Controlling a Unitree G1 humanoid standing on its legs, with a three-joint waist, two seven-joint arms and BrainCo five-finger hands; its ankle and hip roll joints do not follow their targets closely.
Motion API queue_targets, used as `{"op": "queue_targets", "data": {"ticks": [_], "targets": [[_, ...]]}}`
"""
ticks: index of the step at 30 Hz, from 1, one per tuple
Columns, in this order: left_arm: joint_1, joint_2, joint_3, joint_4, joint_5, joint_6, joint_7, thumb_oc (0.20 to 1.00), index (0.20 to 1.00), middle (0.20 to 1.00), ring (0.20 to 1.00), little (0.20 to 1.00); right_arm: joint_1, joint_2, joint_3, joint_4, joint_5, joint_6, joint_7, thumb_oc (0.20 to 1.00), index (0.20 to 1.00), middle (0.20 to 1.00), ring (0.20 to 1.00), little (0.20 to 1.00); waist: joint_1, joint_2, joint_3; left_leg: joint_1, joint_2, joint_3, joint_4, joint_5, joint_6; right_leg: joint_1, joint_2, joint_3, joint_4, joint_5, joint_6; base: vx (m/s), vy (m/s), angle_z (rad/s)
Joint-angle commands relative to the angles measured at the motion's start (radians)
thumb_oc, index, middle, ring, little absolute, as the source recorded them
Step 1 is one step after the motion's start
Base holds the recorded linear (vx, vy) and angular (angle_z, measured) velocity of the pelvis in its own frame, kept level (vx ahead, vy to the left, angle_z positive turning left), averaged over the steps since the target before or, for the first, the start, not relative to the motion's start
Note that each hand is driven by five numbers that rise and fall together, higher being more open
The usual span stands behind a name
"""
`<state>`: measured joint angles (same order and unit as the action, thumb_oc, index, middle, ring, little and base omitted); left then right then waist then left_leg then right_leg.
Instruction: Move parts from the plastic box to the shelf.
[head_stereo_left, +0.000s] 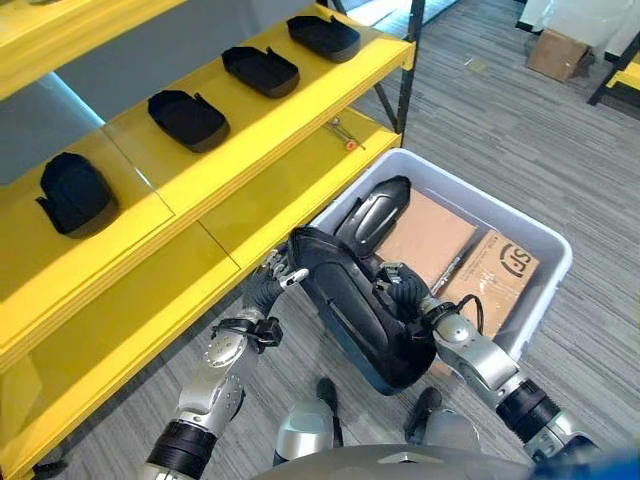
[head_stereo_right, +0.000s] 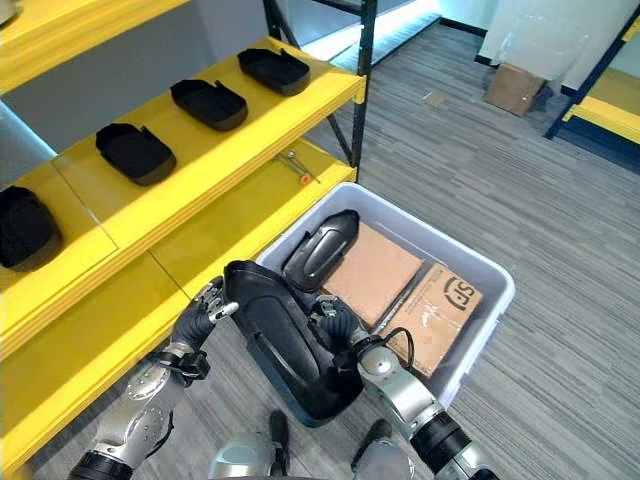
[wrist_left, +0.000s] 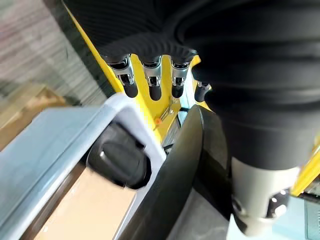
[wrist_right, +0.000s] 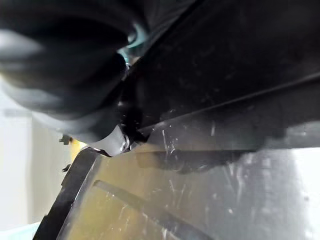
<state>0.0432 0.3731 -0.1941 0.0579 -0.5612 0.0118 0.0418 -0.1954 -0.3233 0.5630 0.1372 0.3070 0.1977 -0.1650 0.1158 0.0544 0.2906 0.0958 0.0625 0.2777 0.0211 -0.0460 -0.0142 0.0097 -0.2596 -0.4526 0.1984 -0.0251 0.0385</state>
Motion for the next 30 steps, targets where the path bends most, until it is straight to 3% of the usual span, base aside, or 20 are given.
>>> {"op": "queue_targets", "data": {"ticks": [1,2,3,7,8,11,17,18,19,20,23,25,26,29,30], "targets": [[-0.044,0.039,-0.063,-0.067,0.064,-0.024,-0.027,1.0,1.0,1.0,1.0,1.0,-0.044,0.058,0.009,-0.09,0.03,-0.137,-0.019,0.2,0.2,0.2,0.2,0.2,-0.022,-0.029,-0.045,-0.018,-0.024,-0.026,-0.045,0.046,0.049,0.055,0.007,0.146,-0.058,0.075,0.105,0.04,0.128,0.44],[-0.059,0.04,-0.077,-0.053,0.066,-0.025,-0.034,1.0,1.0,1.0,1.0,1.0,-0.033,0.05,0.0,-0.101,0.037,-0.144,-0.026,0.2,0.2,0.2,0.2,0.2,-0.04,-0.032,-0.046,-0.021,-0.04,-0.069,-0.052,0.039,0.064,0.034,0.042,0.221,-0.029,0.069,0.106,0.06,0.041,0.66],[-0.075,0.036,-0.093,-0.038,0.075,-0.023,-0.043,1.0,1.0,1.0,1.0,1.0,-0.01,0.036,-0.015,-0.111,0.048,-0.161,-0.027,0.2,0.2,0.2,0.2,0.2,-0.061,-0.038,-0.051,-0.019,-0.056,-0.116,-0.068,0.04,0.076,0.021,0.117,0.293,-0.004,0.032,0.096,0.13,0.011,0.94],[-0.059,0.012,-0.102,-0.038,0.054,-0.011,-0.025,1.0,1.0,1.0,1.0,1.0,0.033,0.005,-0.061,-0.173,0.055,-0.143,0.026,0.2,0.2,0.2,0.2,0.2,-0.089,-0.054,-0.071,-0.003,-0.095,-0.187,-0.108,0.058,0.066,0.015,0.27,0.323,-0.072,-0.001,0.035,0.12,-0.03,0.96],[-0.046,0.004,-0.108,-0.037,0.053,-0.017,-0.032,1.0,1.0,1.0,1.0,1.0,0.041,0.001,-0.074,-0.189,0.058,-0.137,0.032,0.2,0.2,0.2,0.2,0.2,-0.104,-0.059,-0.071,0.001,-0.114,-0.221,-0.108,0.058,0.069,-0.007,0.309,0.377,-0.101,0.021,0.026,0.06,-0.072,0.01],[-0.045,-0.004,-0.116,-0.012,0.056,-0.04,-0.041,1.0,1.0,1.0,1.0,1.0,0.043,0.0,-0.09,-0.166,0.07,-0.164,0.047,0.2,0.2,0.2,0.2,0.2,-0.121,-0.059,-0.07,0.0,-0.131,-0.269,-0.105,0.05,0.081,-0.02,0.324,0.436,-0.125,0.033,0.019,0.02,-0.124,0.44],[-0.036,-0.026,-0.105,-0.007,0.055,-0.027,-0.098,1.0,1.0,1.0,1.0,1.0,0.059,0.005,-0.108,-0.153,0.081,-0.18,0.037,0.2,0.2,0.2,0.2,0.2,-0.111,-0.054,-0.079,-0.02,-0.135,-0.254,-0.082,0.045,0.078,0.011,0.302,0.407,-0.168,0.039,0.015,0.01,-0.109,0.42],[-0.031,-0.032,-0.106,-0.016,0.06,-0.005,-0.107,1.0,1.0,1.0,1.0,1.0,0.089,0.005,-0.135,-0.166,0.084,-0.182,0.023,0.2,0.2,0.2,0.2,0.2,-0.137,-0.043,-0.079,-0.007,-0.105,-0.121,-0.078,0.041,0.06,0.023,0.277,0.337,-0.182,0.04,0.022,-0.04,-0.016,0.53],[-0.036,-0.035,-0.106,-0.01,0.059,0.0,-0.118,1.0,1.0,1.0,1.0,1.0,0.106,0.003,-0.146,-0.183,0.087,-0.175,0.017,0.2,0.2,0.2,0.2,0.2,-0.154,-0.04,-0.081,-0.002,-0.086,-0.052,-0.069,0.038,0.048,0.025,0.265,0.303,-0.182,0.037,0.023,-0.06,0.015,1.07],[-0.038,-0.038,-0.108,-0.008,0.066,-0.006,-0.118,1.0,1.0,1.0,1.0,1.0,0.117,0.0,-0.153,-0.192,0.097,-0.178,0.027,0.2,0.2,0.2,0.2,0.2,-0.163,-0.039,-0.081,-0.002,-0.072,-0.025,-0.061,0.037,0.039,0.027,0.257,0.286,-0.181,0.035,0.021,-0.05,0.05,1.44],[-0.021,-0.04,-0.11,-0.021,0.062,-0.016,-0.116,1.0,1.0,1.0,1.0,1.0,0.138,-0.01,-0.177,-0.191,0.117,-0.188,0.062,0.2,0.2,0.2,0.2,0.2,-0.174,-0.043,-0.077,-0.009,-0.017,0.018,0.001,0.033,0.006,0.034,0.226,0.256,-0.168,0.026,0.011,-0.02,0.12,1.05],[-0.015,-0.041,-0.107,-0.031,0.058,-0.014,-0.129,1.0,1.0,1.0,1.0,1.0,0.144,-0.024,-0.194,-0.182,0.116,-0.197,0.068,0.2,0.2,0.2,0.2,0.2,-0.184,-0.051,-0.074,-0.008,0.06,0.057,0.064,0.043,-0.033,0.055,0.19,0.222,-0.146,0.0,0.006,0.04,0.255,0.21],[-0.016,-0.042,-0.107,-0.034,0.058,-0.016,-0.143,1.0,1.0,1.0,1.0,1.0,0.147,-0.032,-0.198,-0.177,0.116,-0.207,0.067,0.2,0.2,0.2,0.2,0.2,-0.188,-0.053,-0.074,-0.016,0.107,0.072,0.092,0.084,-0.051,0.059,0.179,0.208,-0.133,-0.01,-0.002,0.05,0.208,0.37],[-0.02,-0.041,-0.106,-0.036,0.05,-0.016,-0.15,1.0,1.0,1.0,1.0,1.0,0.145,-0.049,-0.203,-0.156,0.12,-0.23,0.078,0.2,0.2,0.2,0.2,0.2,-0.197,-0.049,-0.079,-0.003,0.194,0.056,0.091,0.164,-0.082,0.058,0.157,0.196,-0.094,-0.041,-0.012,0.01,0.346,0.55],[-0.027,-0.041,-0.101,-0.036,0.024,0.008,-0.142,1.0,1.0,1.0,1.0,1.0,0.137,-0.062,-0.205,-0.147,0.118,-0.243,0.095,0.2,0.2,0.2,0.2,0.2,-0.198,-0.042,-0.088,0.008,0.24,0.027,0.078,0.226,-0.092,0.044,0.142,0.195,-0.071,-0.041,-0.022,0.02,0.7,0.33]]}}
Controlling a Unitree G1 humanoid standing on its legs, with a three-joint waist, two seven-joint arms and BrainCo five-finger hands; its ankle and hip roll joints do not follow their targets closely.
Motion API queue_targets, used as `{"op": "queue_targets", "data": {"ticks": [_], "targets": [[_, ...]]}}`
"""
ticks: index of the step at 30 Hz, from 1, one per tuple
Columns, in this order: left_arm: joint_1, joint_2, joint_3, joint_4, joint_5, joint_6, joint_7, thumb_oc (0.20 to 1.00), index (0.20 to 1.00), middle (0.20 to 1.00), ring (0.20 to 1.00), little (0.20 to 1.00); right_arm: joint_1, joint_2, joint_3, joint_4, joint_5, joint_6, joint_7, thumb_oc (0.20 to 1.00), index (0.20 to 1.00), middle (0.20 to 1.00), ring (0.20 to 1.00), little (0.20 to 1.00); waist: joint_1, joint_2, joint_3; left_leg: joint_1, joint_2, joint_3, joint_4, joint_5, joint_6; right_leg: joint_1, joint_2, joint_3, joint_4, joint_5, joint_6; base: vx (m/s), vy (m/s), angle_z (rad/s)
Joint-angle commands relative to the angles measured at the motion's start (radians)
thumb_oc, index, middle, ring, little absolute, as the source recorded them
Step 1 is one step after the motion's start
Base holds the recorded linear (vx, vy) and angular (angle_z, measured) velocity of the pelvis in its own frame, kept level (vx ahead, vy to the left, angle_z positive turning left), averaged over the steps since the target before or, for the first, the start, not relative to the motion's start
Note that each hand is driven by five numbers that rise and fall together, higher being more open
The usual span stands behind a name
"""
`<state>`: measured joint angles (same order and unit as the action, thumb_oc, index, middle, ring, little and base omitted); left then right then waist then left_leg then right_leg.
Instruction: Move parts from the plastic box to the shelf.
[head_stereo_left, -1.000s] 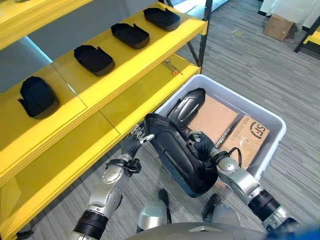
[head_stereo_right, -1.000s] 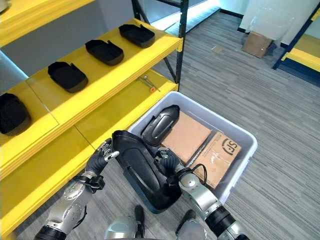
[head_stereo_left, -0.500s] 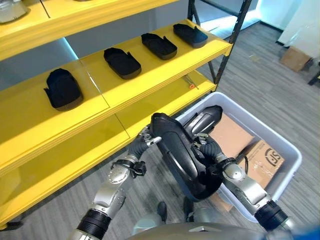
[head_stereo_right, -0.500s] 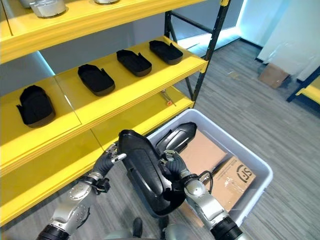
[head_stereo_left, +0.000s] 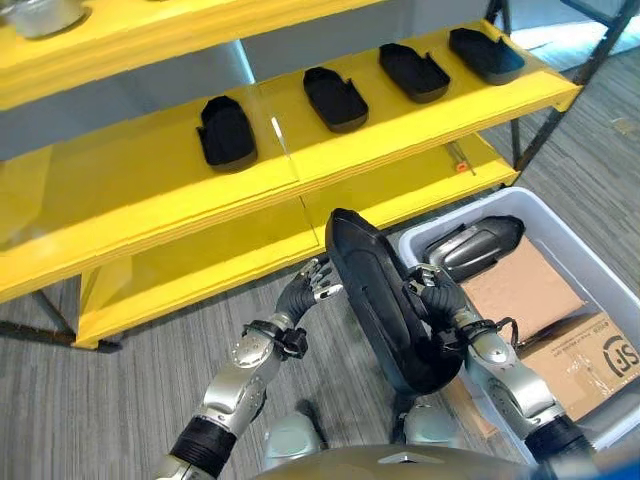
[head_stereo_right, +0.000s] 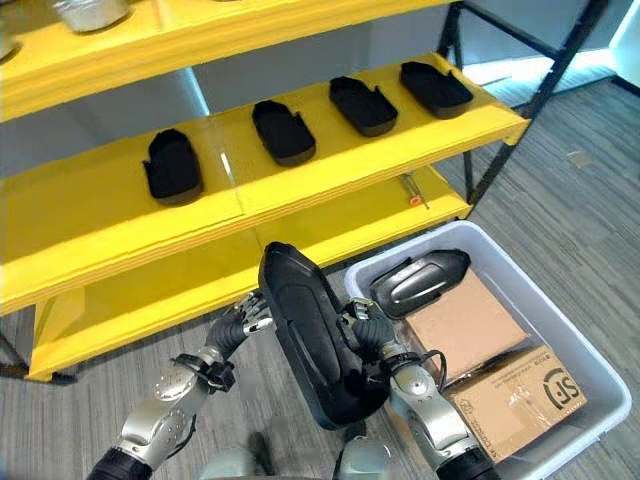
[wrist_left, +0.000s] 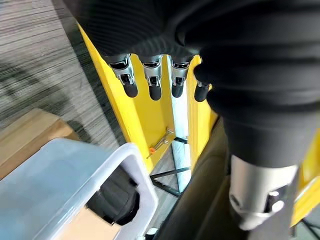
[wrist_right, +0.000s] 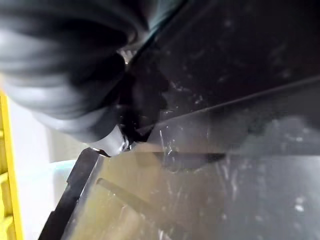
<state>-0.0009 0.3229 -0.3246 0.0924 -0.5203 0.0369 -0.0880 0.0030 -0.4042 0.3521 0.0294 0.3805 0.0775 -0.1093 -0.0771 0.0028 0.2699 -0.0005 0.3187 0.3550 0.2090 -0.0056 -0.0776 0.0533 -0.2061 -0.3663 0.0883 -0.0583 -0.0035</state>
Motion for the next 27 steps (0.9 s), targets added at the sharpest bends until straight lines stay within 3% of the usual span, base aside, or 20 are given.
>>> {"op": "queue_targets", "data": {"ticks": [1,4,7,12,13,15,16,20,22,24,27], "targets": [[0.006,0.015,0.032,-0.071,-0.006,-0.017,-0.004,1.0,1.0,1.0,1.0,1.0,-0.069,0.004,-0.001,-0.042,0.054,-0.123,0.049,0.2,0.2,0.2,0.2,0.2,-0.008,0.023,-0.07,0.126,-0.032,-0.053,-0.128,0.153,-0.022,-0.007,0.069,0.11,0.069,-0.024,0.03,0.02,0.679,0.16],[-0.015,0.028,0.024,-0.07,-0.003,-0.015,0.021,1.0,1.0,1.0,1.0,1.0,-0.082,0.003,-0.002,-0.035,0.073,-0.119,0.043,0.2,0.2,0.2,0.2,0.2,-0.01,0.042,-0.072,0.143,-0.068,-0.032,-0.148,0.094,-0.007,0.004,0.047,0.103,0.097,-0.039,0.04,0.06,0.524,0.3],[-0.027,0.043,0.028,-0.085,0.013,-0.014,0.028,1.0,1.0,1.0,1.0,1.0,-0.086,0.025,-0.002,-0.039,0.085,-0.121,0.035,0.2,0.2,0.2,0.2,0.2,0.002,0.042,-0.077,0.165,-0.128,-0.031,-0.189,0.03,0.024,0.028,0.018,0.105,0.069,0.003,0.073,0.05,0.519,0.78],[-0.013,0.061,0.071,-0.117,0.046,-0.012,0.012,1.0,1.0,1.0,1.0,1.0,-0.1,0.054,-0.008,-0.062,0.077,-0.113,0.029,0.2,0.2,0.2,0.2,0.2,0.052,0.029,-0.083,0.185,-0.188,-0.051,-0.261,0.02,0.054,0.044,-0.05,0.056,0.005,0.094,0.138,-0.01,0.418,0.19],[-0.013,0.061,0.071,-0.117,0.046,-0.012,0.012,1.0,1.0,1.0,1.0,1.0,-0.1,0.054,-0.008,-0.062,0.077,-0.113,0.029,0.2,0.2,0.2,0.2,0.2,0.052,0.029,-0.083,0.185,-0.188,-0.051,-0.261,0.02,0.054,0.044,-0.05,0.056,0.005,0.094,0.138,-0.08,0.349,0.19],[-0.005,0.067,0.094,-0.125,0.063,-0.023,-0.019,1.0,1.0,1.0,1.0,1.0,-0.109,0.074,-0.019,-0.065,0.066,-0.124,0.021,0.2,0.2,0.2,0.2,0.2,0.09,0.016,-0.086,0.196,-0.224,-0.04,-0.285,-0.001,0.064,0.055,-0.087,-0.003,-0.003,0.127,0.168,-0.05,0.441,0.06],[0.001,0.07,0.102,-0.133,0.06,-0.019,-0.029,1.0,1.0,1.0,1.0,1.0,-0.112,0.082,-0.025,-0.061,0.06,-0.129,0.013,0.2,0.2,0.2,0.2,0.2,0.106,0.01,-0.085,0.2,-0.247,-0.028,-0.288,-0.015,0.077,0.043,-0.109,-0.038,0.011,0.172,0.183,-0.05,0.391,-0.05],[0.025,0.078,0.11,-0.155,0.068,-0.014,-0.05,1.0,1.0,1.0,1.0,1.0,-0.132,0.106,-0.029,-0.042,0.052,-0.146,0.005,0.2,0.2,0.2,0.2,0.2,0.143,0.002,-0.078,0.212,-0.272,0.022,-0.296,-0.042,0.091,0.019,-0.143,-0.136,0.045,0.249,0.213,-0.06,0.205,-0.28],[0.02,0.087,0.094,-0.15,0.072,-0.015,-0.057,1.0,1.0,1.0,1.0,1.0,-0.136,0.105,-0.035,-0.039,0.066,-0.152,0.002,0.2,0.2,0.2,0.2,0.2,0.129,0.003,-0.076,0.203,-0.273,-0.001,-0.296,-0.045,0.097,-0.005,-0.09,-0.088,0.051,0.21,0.201,-0.03,0.079,-0.34],[0.003,0.082,0.064,-0.138,0.07,-0.008,-0.055,1.0,1.0,1.0,1.0,1.0,-0.133,0.097,-0.044,-0.042,0.107,-0.155,0.008,0.2,0.2,0.2,0.2,0.2,0.104,-0.003,-0.081,0.191,-0.276,-0.033,-0.296,-0.041,0.102,-0.005,0.022,-0.019,0.031,0.117,0.167,0.0,0.006,0.27],[-0.02,0.062,0.027,-0.123,0.062,0.005,-0.037,1.0,1.0,1.0,1.0,1.0,-0.125,0.081,-0.071,-0.04,0.146,-0.181,0.024,0.2,0.2,0.2,0.2,0.2,0.074,-0.014,-0.095,0.16,-0.297,-0.088,-0.296,-0.017,0.112,0.007,0.108,0.089,-0.015,0.078,0.119,0.01,-0.026,0.68]]}}
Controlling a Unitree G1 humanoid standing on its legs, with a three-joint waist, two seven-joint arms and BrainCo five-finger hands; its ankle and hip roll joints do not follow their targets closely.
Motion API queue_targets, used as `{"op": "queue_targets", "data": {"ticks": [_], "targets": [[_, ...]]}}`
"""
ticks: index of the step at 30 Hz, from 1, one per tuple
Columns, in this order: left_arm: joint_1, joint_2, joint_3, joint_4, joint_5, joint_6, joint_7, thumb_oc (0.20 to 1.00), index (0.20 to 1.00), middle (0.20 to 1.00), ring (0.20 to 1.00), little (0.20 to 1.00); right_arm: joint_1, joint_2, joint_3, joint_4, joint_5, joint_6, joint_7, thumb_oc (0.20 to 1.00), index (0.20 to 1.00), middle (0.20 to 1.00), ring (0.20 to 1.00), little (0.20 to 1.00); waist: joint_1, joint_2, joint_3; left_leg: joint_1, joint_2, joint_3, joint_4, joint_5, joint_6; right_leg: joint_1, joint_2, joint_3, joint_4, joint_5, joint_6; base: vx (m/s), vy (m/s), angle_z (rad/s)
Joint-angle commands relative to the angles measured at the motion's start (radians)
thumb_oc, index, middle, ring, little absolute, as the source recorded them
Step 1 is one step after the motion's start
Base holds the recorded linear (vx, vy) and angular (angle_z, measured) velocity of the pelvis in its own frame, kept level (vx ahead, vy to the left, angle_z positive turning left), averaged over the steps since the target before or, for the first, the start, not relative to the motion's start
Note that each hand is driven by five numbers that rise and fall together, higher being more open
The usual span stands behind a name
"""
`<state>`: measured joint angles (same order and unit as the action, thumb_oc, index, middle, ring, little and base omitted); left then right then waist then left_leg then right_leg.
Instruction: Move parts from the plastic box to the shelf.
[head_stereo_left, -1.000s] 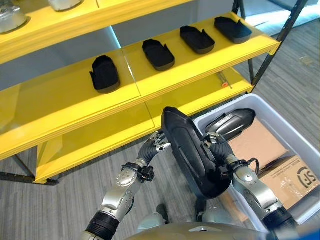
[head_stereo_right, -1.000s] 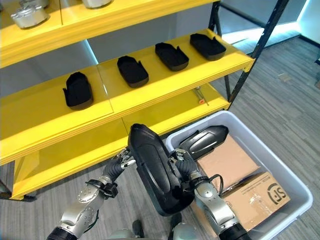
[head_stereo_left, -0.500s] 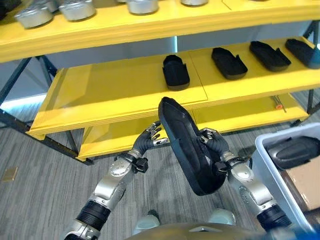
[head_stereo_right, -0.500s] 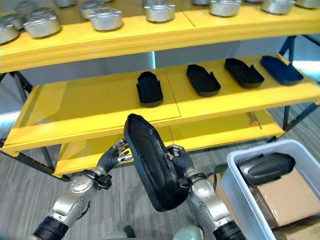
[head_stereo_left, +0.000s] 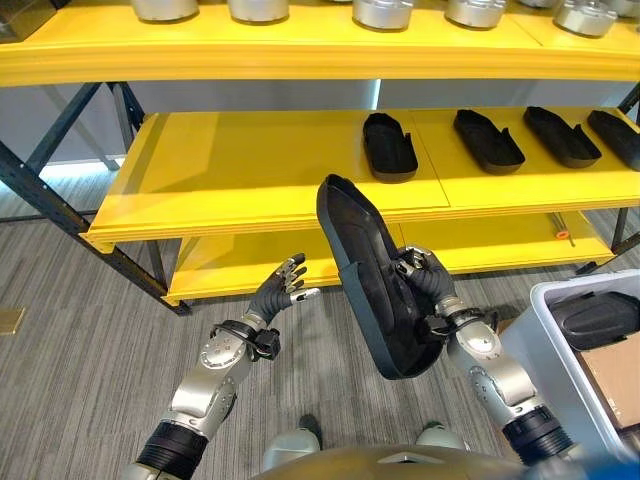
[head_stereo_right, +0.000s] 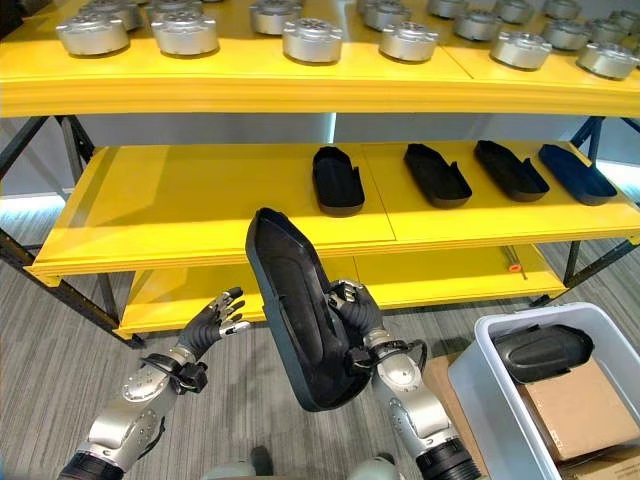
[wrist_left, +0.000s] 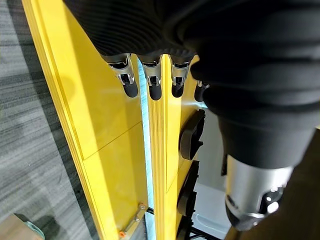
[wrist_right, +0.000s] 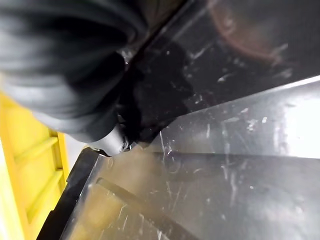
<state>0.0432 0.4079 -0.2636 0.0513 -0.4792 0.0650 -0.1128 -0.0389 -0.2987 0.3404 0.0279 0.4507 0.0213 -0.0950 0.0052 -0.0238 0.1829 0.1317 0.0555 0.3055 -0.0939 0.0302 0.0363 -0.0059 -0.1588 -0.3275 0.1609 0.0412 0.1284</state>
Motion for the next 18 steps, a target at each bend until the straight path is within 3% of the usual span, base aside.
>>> {"op": "queue_targets", "data": {"ticks": [1,3,5,9,18], "targets": [[-0.076,-0.028,-0.046,-0.07,0.021,-0.021,-0.013,1.0,1.0,1.0,1.0,1.0,-0.081,-0.028,-0.067,-0.034,0.092,-0.129,0.008,0.2,0.2,0.2,0.2,0.2,-0.017,0.01,-0.012,0.024,-0.044,-0.064,0.007,-0.053,0.002,0.074,0.077,0.087,-0.092,-0.033,-0.022,0.06,-0.052,0.5],[-0.066,-0.052,-0.051,-0.063,0.017,-0.012,-0.031,1.0,1.0,1.0,1.0,1.0,-0.063,-0.015,-0.093,-0.028,0.125,-0.156,0.025,0.2,0.2,0.2,0.2,0.2,-0.024,0.005,-0.023,0.014,-0.051,-0.104,0.007,-0.051,0.002,0.091,0.088,0.143,-0.132,-0.027,-0.031,0.03,-0.118,0.74],[-0.049,-0.056,-0.044,-0.069,0.026,-0.013,-0.027,1.0,1.0,1.0,1.0,1.0,-0.055,-0.007,-0.099,-0.03,0.143,-0.167,0.039,0.2,0.2,0.2,0.2,0.2,-0.023,0.004,-0.023,0.017,-0.046,-0.105,0.007,-0.051,-0.003,0.1,0.085,0.146,-0.153,-0.018,-0.03,0.04,-0.151,0.4],[0.021,-0.064,-0.023,-0.085,0.013,-0.026,-0.018,1.0,1.0,1.0,1.0,1.0,-0.028,0.005,-0.103,-0.033,0.127,-0.193,0.077,0.2,0.2,0.2,0.2,0.2,-0.015,0.007,-0.036,0.027,-0.024,-0.089,0.007,-0.051,-0.033,0.142,0.082,0.127,-0.246,0.01,-0.032,0.03,-0.131,0.02],[0.042,-0.069,-0.021,-0.082,0.011,-0.044,-0.005,1.0,1.0,1.0,1.0,1.0,-0.028,0.006,-0.082,-0.01,0.152,-0.192,0.097,0.2,0.2,0.2,0.2,0.2,-0.009,0.011,-0.048,0.027,-0.01,-0.061,0.007,-0.049,-0.05,0.141,0.087,0.105,-0.248,-0.003,-0.041,-0.01,-0.027,-0.05]]}}
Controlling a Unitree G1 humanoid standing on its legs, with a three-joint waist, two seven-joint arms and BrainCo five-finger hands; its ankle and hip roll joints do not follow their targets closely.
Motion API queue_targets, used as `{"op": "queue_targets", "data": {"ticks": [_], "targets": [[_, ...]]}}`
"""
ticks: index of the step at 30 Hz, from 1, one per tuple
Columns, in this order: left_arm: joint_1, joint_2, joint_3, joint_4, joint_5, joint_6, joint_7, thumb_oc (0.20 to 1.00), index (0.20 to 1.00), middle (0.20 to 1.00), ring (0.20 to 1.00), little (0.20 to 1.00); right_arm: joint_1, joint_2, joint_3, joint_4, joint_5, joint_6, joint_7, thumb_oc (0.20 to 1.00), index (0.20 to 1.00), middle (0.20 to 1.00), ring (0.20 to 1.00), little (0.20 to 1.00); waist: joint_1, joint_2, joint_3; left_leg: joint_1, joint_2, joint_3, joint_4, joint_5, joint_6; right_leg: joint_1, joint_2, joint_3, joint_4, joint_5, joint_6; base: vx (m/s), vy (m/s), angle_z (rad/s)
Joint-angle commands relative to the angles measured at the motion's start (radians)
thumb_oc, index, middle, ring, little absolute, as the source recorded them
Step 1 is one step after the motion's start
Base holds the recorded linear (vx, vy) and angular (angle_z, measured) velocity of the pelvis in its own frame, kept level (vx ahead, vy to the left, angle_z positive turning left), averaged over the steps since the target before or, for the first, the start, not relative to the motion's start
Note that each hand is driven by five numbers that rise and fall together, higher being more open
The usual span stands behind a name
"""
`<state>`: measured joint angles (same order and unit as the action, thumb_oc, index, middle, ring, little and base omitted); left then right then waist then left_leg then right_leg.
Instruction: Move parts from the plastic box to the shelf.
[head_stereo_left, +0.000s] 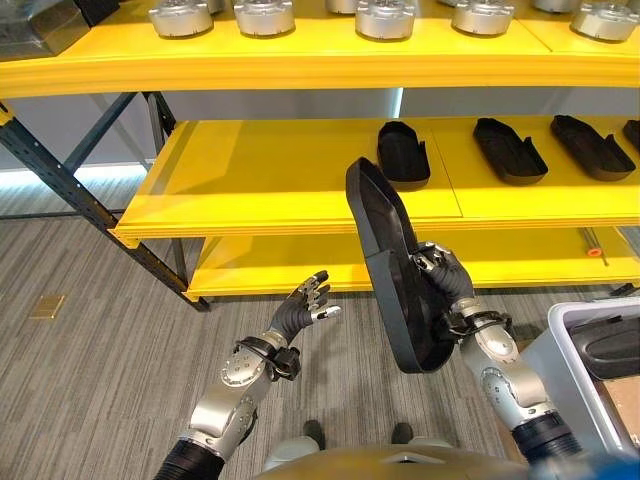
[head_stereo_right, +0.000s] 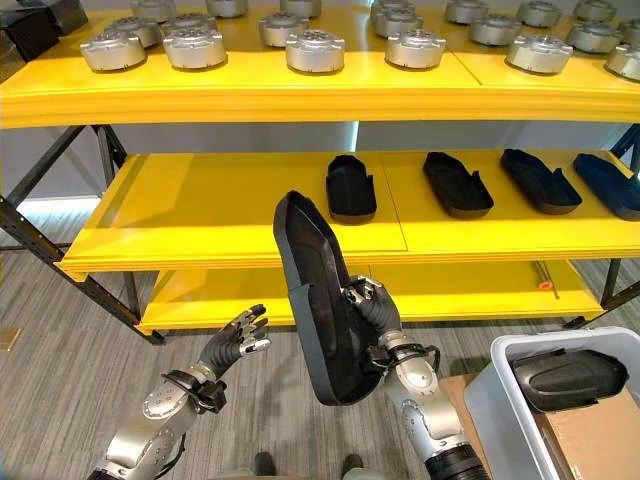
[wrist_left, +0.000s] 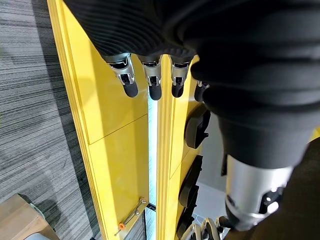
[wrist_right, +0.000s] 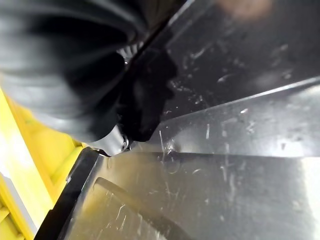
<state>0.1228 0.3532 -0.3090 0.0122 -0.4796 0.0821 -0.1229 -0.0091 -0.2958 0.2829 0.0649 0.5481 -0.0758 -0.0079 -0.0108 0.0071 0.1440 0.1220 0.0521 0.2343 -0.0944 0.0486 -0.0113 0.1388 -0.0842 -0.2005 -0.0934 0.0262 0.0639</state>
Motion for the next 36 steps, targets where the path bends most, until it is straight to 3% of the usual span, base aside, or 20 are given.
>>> {"op": "queue_targets", "data": {"ticks": [1,2,24,30,34,36], "targets": [[-0.038,-0.014,0.024,-0.042,0.011,-0.062,0.007,1.0,1.0,1.0,1.0,1.0,-0.06,0.003,-0.023,-0.044,0.045,-0.092,0.014,0.2,0.2,0.2,0.2,0.2,0.007,-0.021,-0.009,0.038,-0.007,0.012,0.007,-0.067,-0.003,-0.003,0.012,-0.023,0.006,0.012,0.023,0.0,0.0,0.0],[-0.087,-0.06,-0.025,0.047,-0.062,-0.069,0.041,1.0,1.0,1.0,1.0,1.0,-0.026,-0.035,0.036,-0.065,-0.034,-0.132,0.117,0.2,0.2,0.2,0.2,0.2,0.001,-0.02,0.022,0.05,0.015,0.054,0.009,-0.055,-0.019,0.028,0.002,-0.109,0.011,-0.008,0.024,0.0,0.0,0.0],[-0.085,-0.045,-0.018,0.042,-0.05,-0.052,0.047,1.0,1.0,1.0,1.0,1.0,-0.03,-0.029,0.037,-0.05,-0.058,-0.105,0.088,0.2,0.2,0.2,0.2,0.2,-0.009,-0.019,0.009,0.081,-0.005,0.069,0.007,-0.081,0.008,0.045,-0.003,-0.09,0.026,-0.019,0.027,0.01,0.043,0.0],[-0.118,-0.031,-0.027,0.07,-0.024,-0.046,0.041,1.0,1.0,1.0,1.0,1.0,-0.021,-0.022,0.01,-0.058,-0.056,-0.133,0.07,0.2,0.2,0.2,0.2,0.2,-0.033,-0.01,0.033,0.079,-0.043,0.088,0.015,-0.103,0.07,-0.02,-0.039,-0.068,0.192,-0.059,0.054,0.01,0.248,0.04],[-0.129,-0.028,-0.031,0.078,-0.011,-0.038,0.041,1.0,1.0,1.0,1.0,1.0,-0.017,-0.012,0.007,-0.058,-0.064,-0.149,0.067,0.2,0.2,0.2,0.2,0.2,-0.04,-0.005,0.048,0.077,-0.058,0.089,0.016,-0.109,0.092,-0.083,-0.066,-0.072,0.294,-0.026,0.074,-0.02,0.138,0.0],[-0.127,-0.018,-0.032,0.077,-0.009,-0.038,0.036,1.0,1.0,1.0,1.0,1.0,-0.017,-0.003,0.012,-0.053,-0.061,-0.16,0.064,0.2,0.2,0.2,0.2,0.2,-0.037,0.001,0.064,0.098,-0.063,0.104,0.008,-0.131,0.089,-0.118,-0.092,-0.12,0.363,-0.024,0.098,0.01,0.157,0.01]]}}
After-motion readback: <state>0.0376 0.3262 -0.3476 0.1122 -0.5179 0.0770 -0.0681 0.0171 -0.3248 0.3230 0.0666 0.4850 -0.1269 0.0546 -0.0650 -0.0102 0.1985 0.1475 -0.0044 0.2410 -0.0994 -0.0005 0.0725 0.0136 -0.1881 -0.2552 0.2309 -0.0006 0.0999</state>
